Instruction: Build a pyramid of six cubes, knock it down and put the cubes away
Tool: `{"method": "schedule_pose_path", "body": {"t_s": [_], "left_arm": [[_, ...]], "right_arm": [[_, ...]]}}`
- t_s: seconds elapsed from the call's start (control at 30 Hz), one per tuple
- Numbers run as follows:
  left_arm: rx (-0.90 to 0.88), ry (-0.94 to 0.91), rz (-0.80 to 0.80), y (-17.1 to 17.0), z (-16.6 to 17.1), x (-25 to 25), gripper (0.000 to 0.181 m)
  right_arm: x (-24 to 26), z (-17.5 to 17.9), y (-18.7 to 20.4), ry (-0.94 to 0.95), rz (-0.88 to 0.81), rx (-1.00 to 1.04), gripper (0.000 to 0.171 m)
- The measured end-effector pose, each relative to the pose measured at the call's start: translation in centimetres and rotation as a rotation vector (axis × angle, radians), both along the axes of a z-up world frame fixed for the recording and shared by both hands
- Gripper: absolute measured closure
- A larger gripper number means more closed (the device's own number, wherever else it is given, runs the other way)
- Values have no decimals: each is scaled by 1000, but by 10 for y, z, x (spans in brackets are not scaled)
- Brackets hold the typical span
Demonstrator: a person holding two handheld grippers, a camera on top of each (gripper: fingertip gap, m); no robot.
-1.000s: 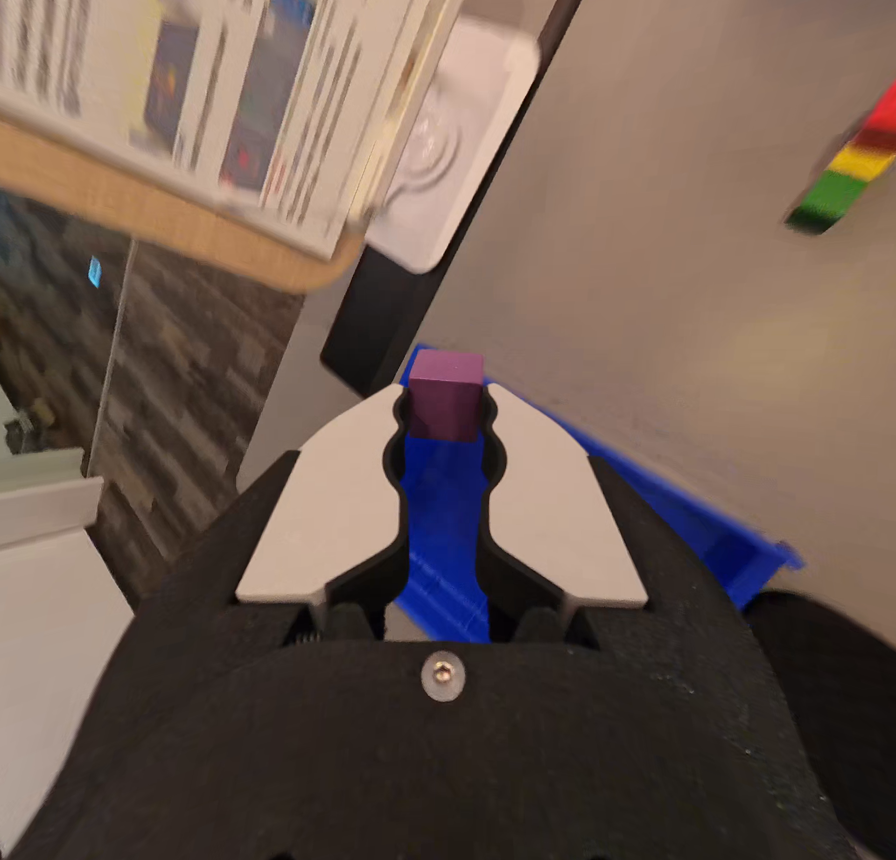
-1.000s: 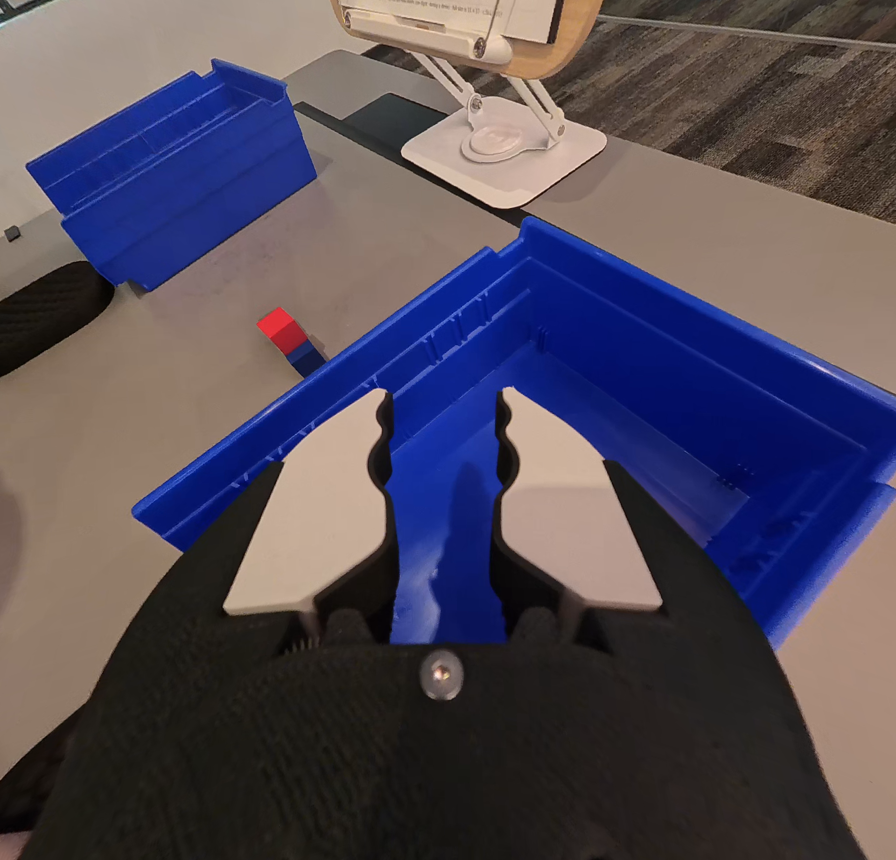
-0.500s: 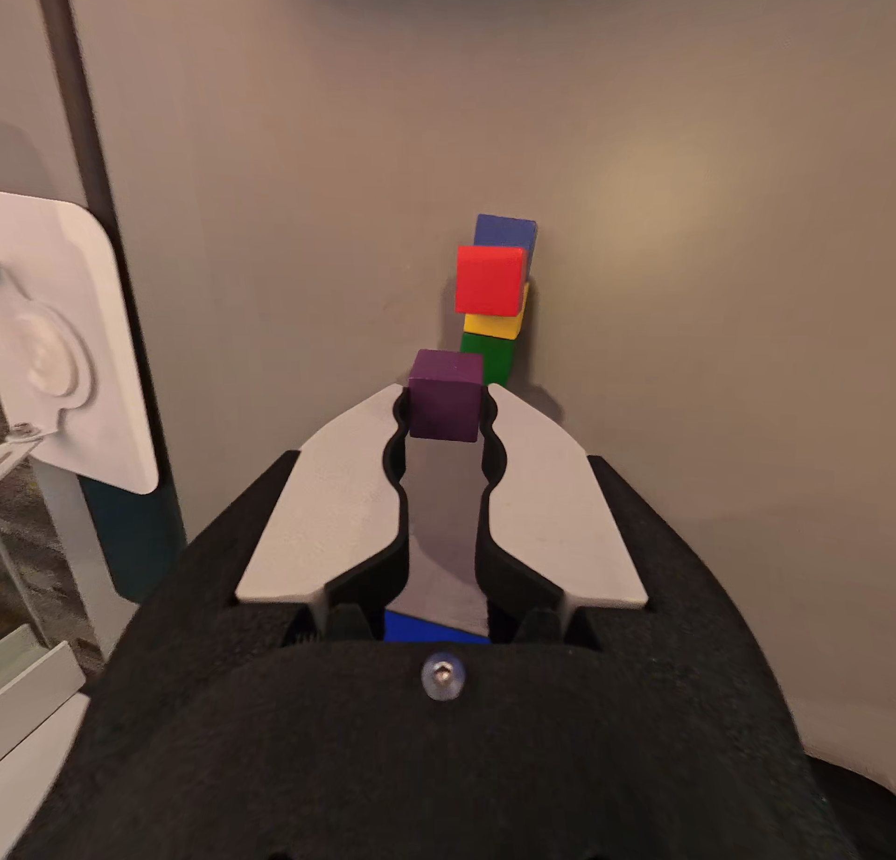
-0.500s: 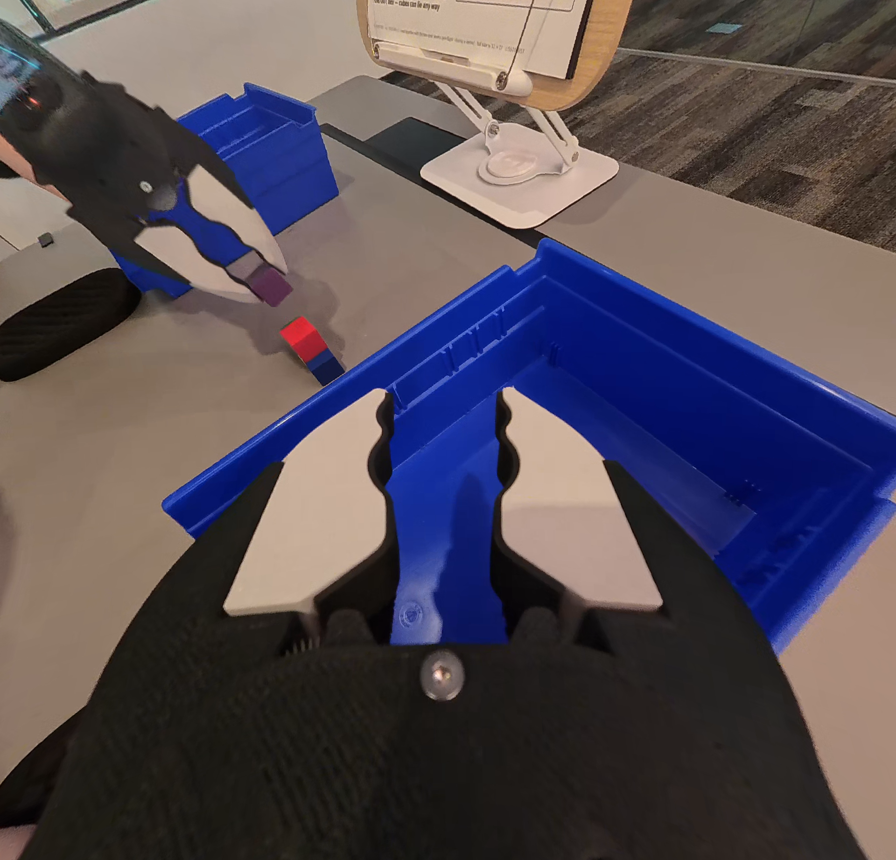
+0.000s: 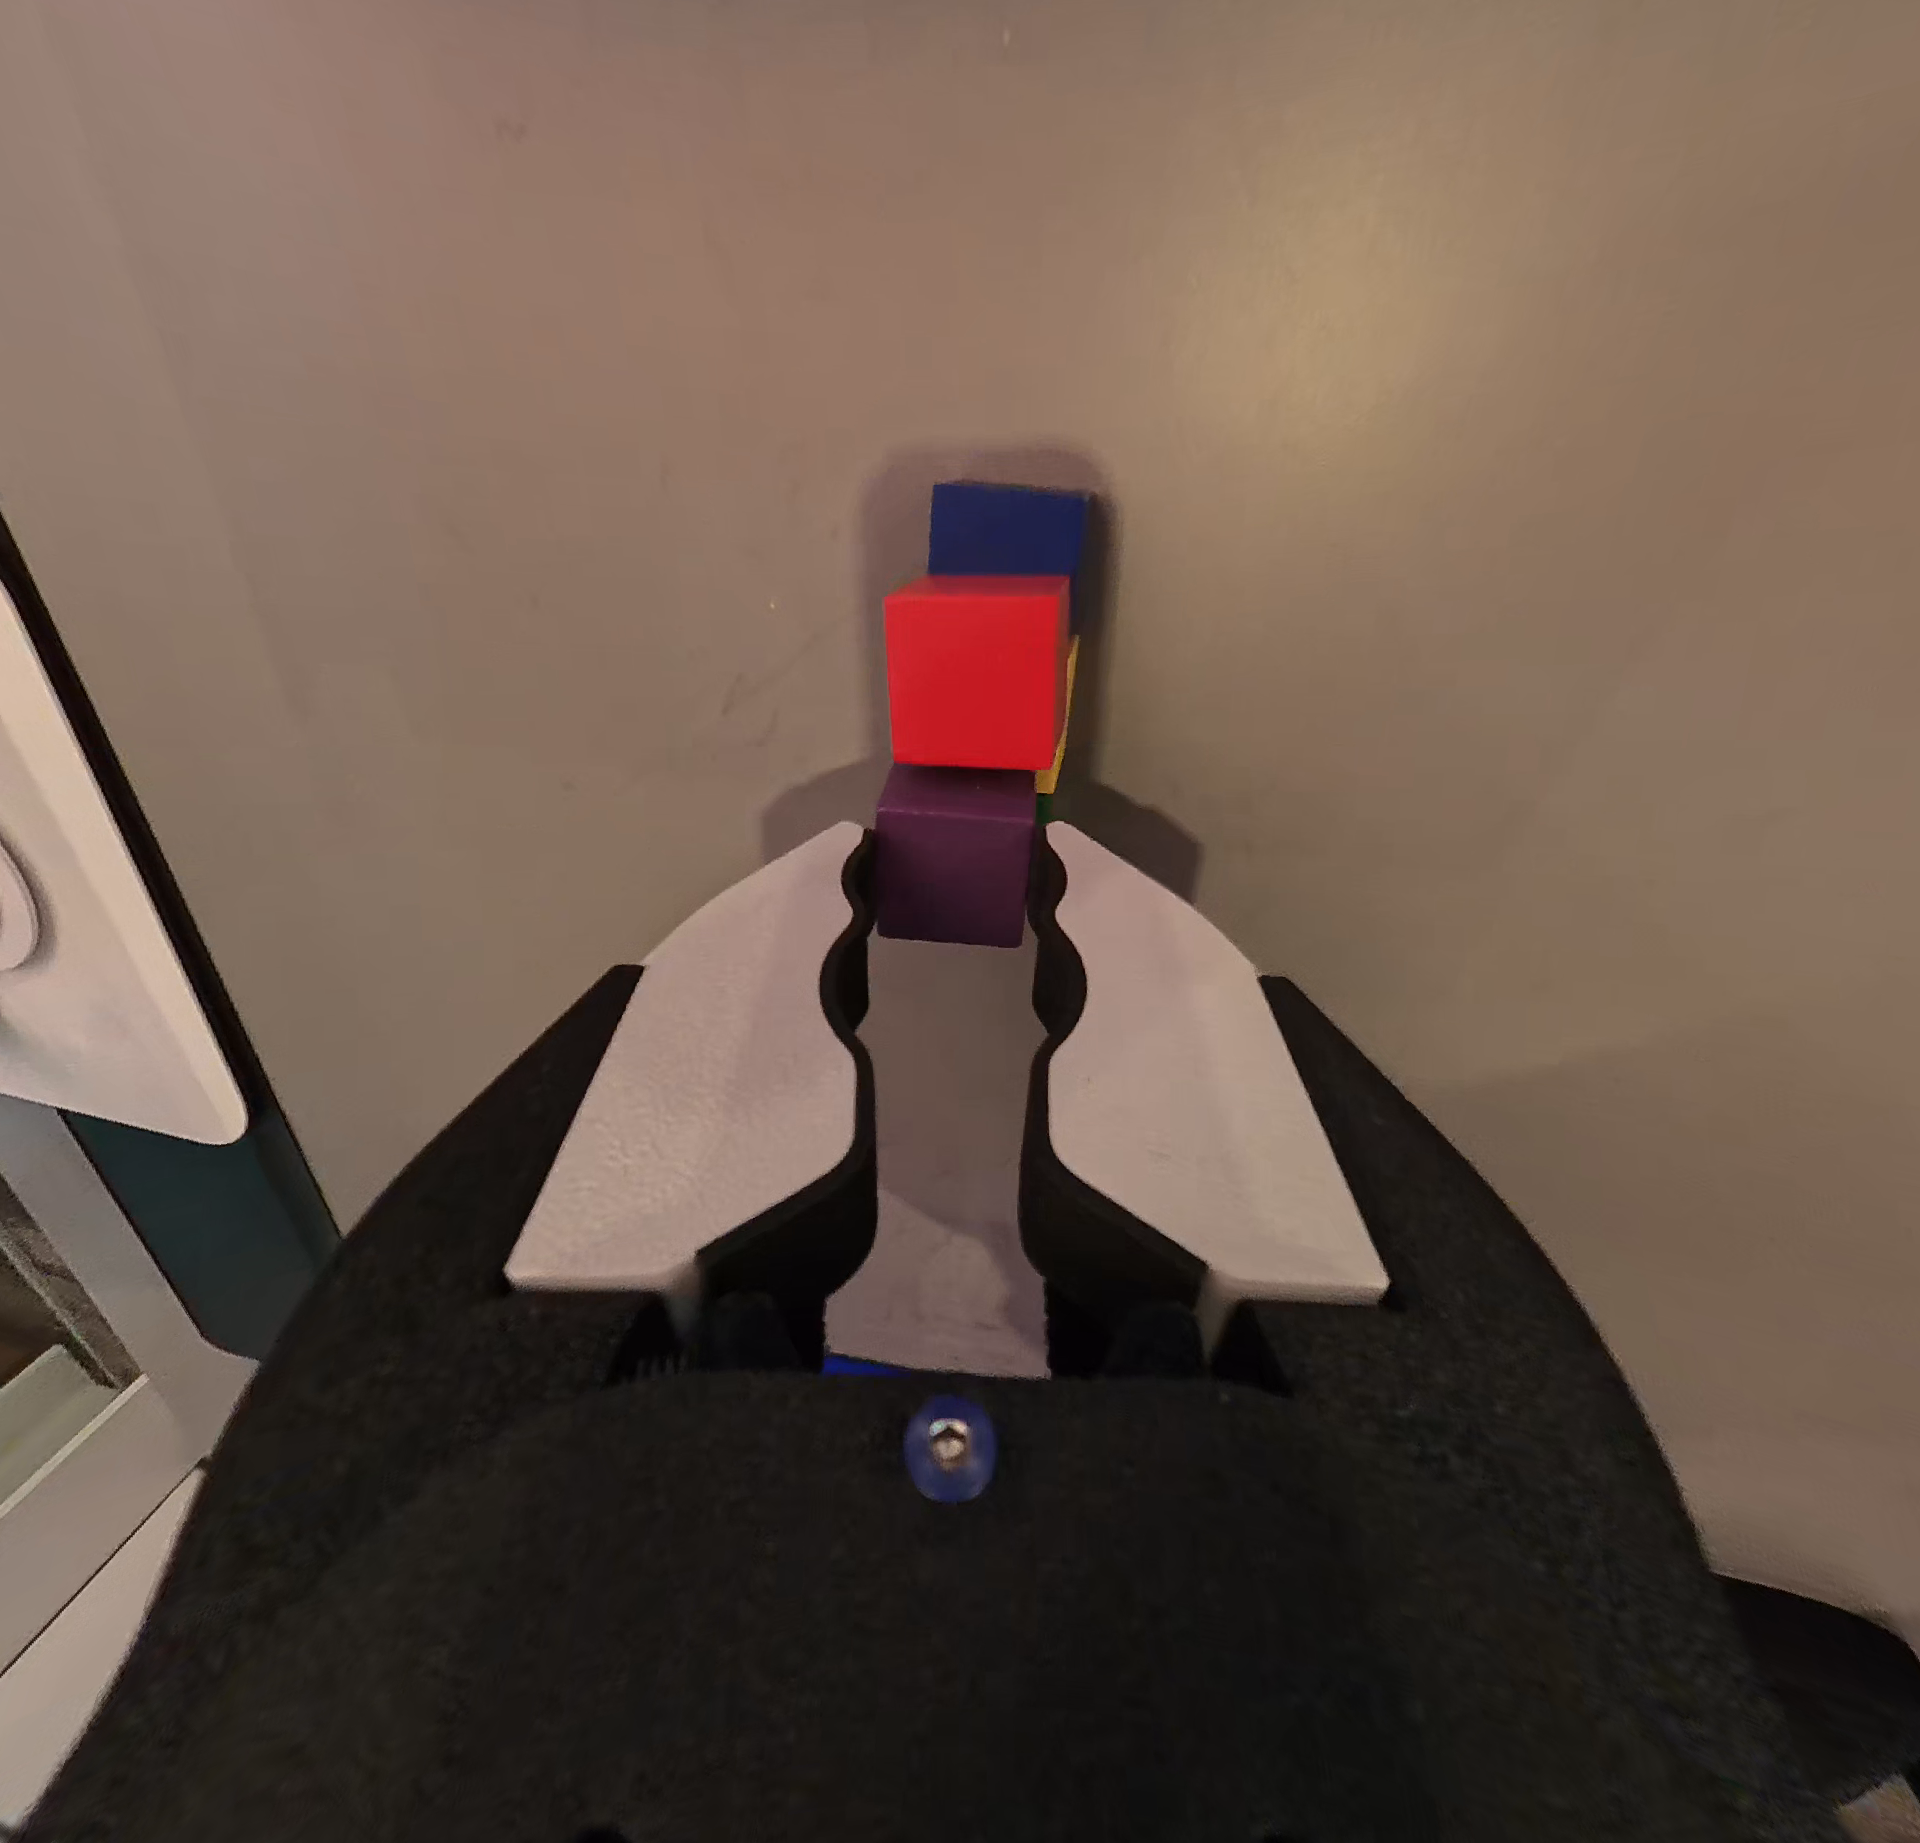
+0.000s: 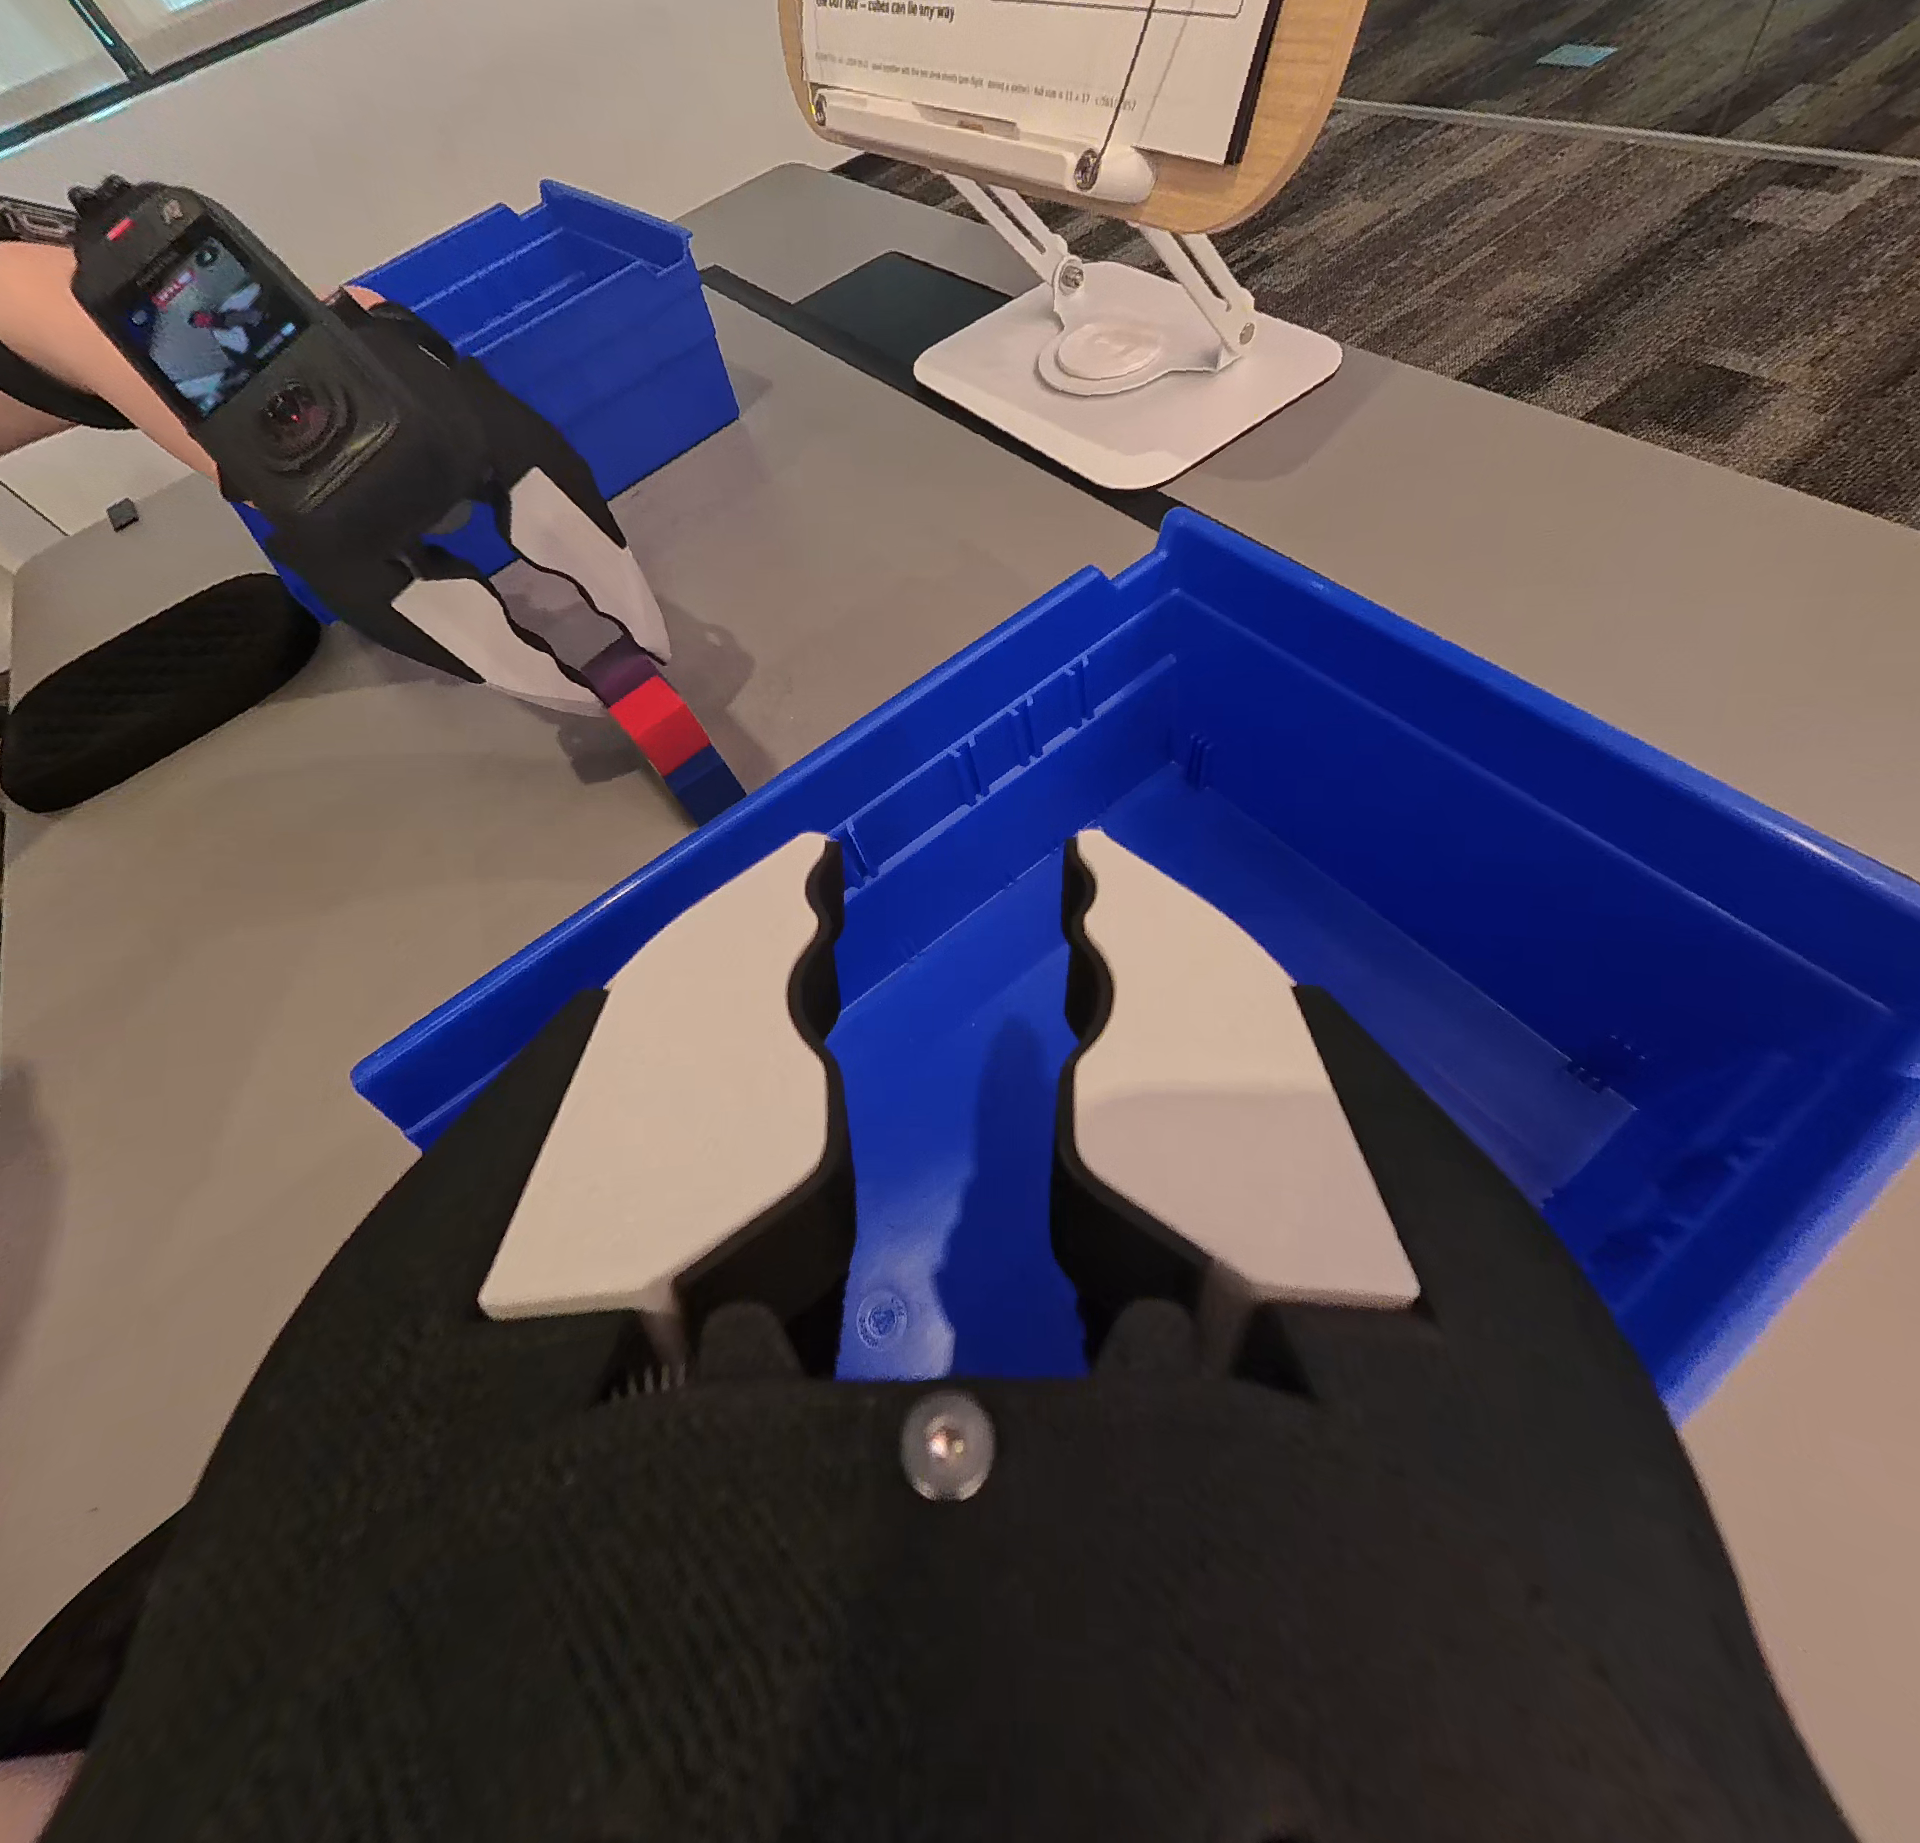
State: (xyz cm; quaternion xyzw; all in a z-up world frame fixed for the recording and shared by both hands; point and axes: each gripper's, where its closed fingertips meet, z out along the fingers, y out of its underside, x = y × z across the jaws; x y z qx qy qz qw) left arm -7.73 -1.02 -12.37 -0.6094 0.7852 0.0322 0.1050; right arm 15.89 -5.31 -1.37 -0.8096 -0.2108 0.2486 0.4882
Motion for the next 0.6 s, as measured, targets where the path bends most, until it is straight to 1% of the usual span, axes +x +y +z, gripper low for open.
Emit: {"method": "schedule_pose_path", "body": {"t_s": [0.6], "left_arm": [[-16, 24, -11, -2, -3, 3, 154]], "right_arm": [[2, 1, -1, 16, 1, 6, 130]]}}
